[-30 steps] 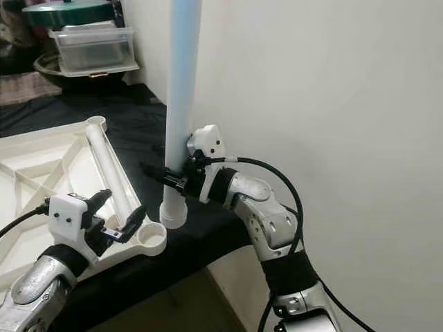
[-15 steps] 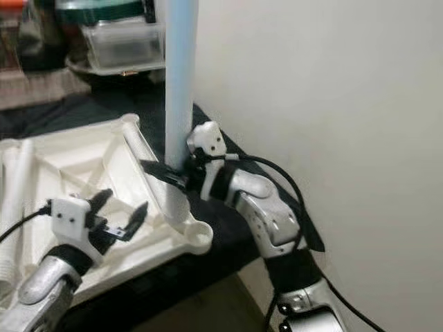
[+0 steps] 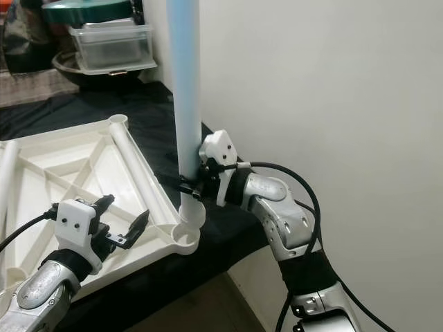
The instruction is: Building children table
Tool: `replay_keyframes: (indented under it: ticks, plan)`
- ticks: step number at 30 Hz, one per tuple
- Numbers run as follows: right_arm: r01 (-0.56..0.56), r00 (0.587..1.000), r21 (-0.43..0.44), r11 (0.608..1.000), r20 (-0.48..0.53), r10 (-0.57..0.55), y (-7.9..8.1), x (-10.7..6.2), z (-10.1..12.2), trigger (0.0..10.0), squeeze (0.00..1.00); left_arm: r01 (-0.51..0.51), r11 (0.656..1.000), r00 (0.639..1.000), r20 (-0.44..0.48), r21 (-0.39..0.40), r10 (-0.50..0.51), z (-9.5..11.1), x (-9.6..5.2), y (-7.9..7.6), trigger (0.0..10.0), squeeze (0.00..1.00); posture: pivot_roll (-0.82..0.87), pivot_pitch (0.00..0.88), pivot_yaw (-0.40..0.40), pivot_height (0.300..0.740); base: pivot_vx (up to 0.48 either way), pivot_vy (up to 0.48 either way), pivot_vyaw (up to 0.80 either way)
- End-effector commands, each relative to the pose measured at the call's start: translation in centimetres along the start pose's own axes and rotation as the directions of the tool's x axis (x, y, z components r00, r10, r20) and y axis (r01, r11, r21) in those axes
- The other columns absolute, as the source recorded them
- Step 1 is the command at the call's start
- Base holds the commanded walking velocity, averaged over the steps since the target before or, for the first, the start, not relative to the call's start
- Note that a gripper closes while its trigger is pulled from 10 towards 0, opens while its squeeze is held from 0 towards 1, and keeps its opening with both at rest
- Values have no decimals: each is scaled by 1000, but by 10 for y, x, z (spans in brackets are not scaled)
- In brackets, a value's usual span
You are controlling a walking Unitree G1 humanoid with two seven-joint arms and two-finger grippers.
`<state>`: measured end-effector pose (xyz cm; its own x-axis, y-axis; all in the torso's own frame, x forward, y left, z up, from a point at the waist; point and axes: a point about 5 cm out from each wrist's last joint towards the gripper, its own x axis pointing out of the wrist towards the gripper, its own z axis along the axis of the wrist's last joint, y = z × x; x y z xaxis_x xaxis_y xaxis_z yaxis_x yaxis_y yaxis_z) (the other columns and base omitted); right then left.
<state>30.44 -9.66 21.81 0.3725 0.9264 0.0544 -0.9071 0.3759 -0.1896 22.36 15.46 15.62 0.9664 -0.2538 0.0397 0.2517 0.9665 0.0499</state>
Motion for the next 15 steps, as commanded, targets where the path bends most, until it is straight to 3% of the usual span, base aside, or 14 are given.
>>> replay_keyframes:
  ticks: [1, 4, 7, 15]
  plan:
    - [-32, 999, -31, 999, -20, 31, 4, -1, -5, 10000, 0, -61, 998, 997, -36, 21, 62, -7, -5, 13, 10000, 0, 27, 0, -43, 740, 0, 0, 0]
    - [-78, 996, -34, 996, -40, 76, 10, -1, -11, 10000, 0, -110, 993, 993, -35, 31, 111, -5, -14, 28, 10000, 0, 39, 0, -55, 740, 0, 0, 0]
    - [-102, 994, -39, 994, -37, 101, 14, 2, -11, 10000, 0, -127, 991, 991, -32, 41, 129, -4, -17, 32, 10000, 0, 46, 0, -61, 740, 0, 0, 0]
    - [-156, 988, -57, 986, -9, 155, 24, 13, -10, 10000, 0, -144, 989, 989, -19, 33, 144, -3, -16, 28, 10000, 0, 53, 0, -71, 740, 0, 0, 0]
